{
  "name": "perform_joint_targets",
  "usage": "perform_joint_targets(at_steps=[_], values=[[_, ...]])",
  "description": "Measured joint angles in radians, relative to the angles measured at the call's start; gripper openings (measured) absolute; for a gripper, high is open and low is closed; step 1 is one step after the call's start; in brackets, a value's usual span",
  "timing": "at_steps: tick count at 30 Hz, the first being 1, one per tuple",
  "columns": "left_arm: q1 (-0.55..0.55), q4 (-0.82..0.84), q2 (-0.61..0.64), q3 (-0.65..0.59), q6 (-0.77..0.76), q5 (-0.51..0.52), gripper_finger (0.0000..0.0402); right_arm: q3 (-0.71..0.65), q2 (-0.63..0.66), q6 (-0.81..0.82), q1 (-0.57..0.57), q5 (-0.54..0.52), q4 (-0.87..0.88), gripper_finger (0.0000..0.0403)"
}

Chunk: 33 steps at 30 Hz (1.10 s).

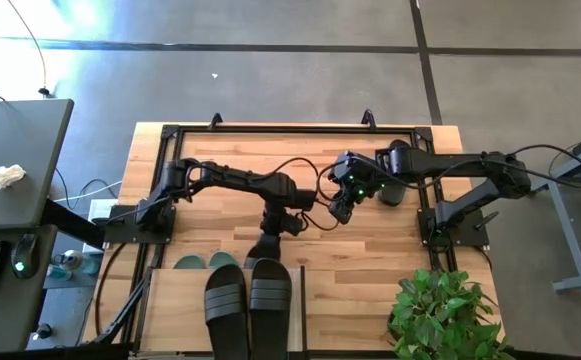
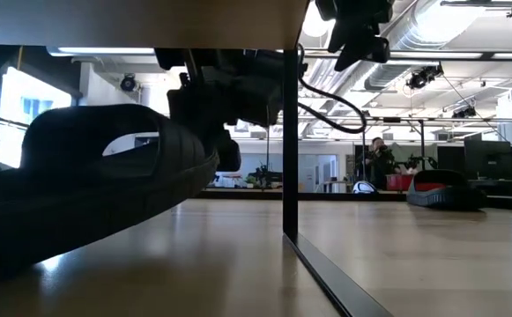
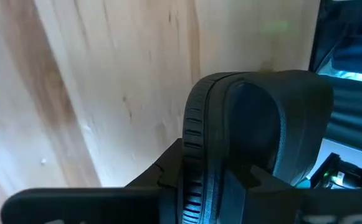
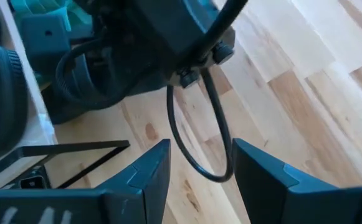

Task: Pick and place slides into the shelf
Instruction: Put the black slipper under the shelf

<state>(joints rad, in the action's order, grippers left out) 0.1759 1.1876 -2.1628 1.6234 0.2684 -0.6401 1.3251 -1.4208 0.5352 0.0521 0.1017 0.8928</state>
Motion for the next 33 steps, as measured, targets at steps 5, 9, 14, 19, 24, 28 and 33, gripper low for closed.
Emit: perform_joint_targets(at_steps=[5,9,14,19,24,28,33], values=[[-0.041,-0.026,0.000,0.000,-0.012,-0.005,0.0041,0.000,0.000,0.023,0.000,0.004,0.000,0.0160],[-0.066,-0.025,0.000,0.000,-0.035,-0.007,0.0042,0.000,0.000,0.026,0.000,0.004,0.000,0.0160],[-0.074,-0.001,0.000,0.000,-0.079,-0.017,0.0049,0.000,0.000,0.025,0.000,0.004,0.000,0.0160],[-0.072,0.017,0.000,0.000,-0.104,-0.022,0.0042,0.000,0.000,0.011,0.000,0.004,0.000,0.0160],[-0.072,0.040,0.000,0.000,-0.127,-0.023,0.0050,0.000,0.000,-0.014,0.000,0.004,0.000,0.0160],[-0.072,0.089,0.000,0.000,-0.128,-0.022,0.0067,0.000,0.000,-0.028,0.000,-0.009,0.000,0.0160],[-0.072,0.120,0.000,0.000,-0.126,-0.020,0.0078,0.000,0.000,-0.047,0.000,-0.021,0.000,0.0160]])
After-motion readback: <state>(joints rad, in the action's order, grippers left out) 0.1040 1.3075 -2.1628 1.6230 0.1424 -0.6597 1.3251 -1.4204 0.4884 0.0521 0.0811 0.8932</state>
